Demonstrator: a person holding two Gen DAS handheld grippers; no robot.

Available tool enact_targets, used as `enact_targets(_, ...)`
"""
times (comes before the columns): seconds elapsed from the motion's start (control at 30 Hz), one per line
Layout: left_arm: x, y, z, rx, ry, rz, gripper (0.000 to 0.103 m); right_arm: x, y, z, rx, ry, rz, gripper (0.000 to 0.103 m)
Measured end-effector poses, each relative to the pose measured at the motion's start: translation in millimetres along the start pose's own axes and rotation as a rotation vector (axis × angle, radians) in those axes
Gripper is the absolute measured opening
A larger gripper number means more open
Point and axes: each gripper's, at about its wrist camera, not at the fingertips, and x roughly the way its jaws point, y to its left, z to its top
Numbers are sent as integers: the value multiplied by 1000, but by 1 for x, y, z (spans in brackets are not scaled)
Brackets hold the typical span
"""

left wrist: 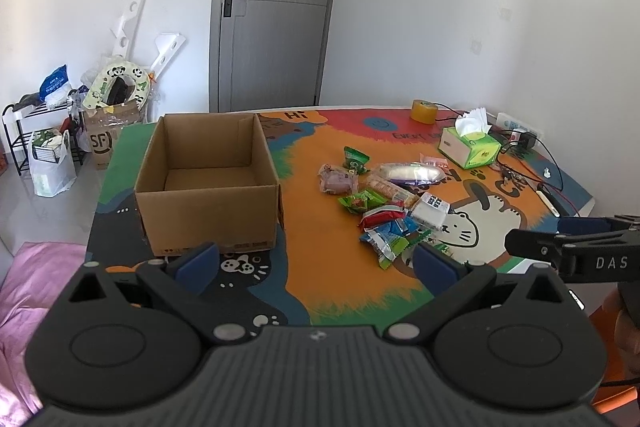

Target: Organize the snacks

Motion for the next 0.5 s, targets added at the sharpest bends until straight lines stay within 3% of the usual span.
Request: enact_targets(0.5,18,-12,-9,15,-17,-23,102,13,-14,-13,12,-33,10,103)
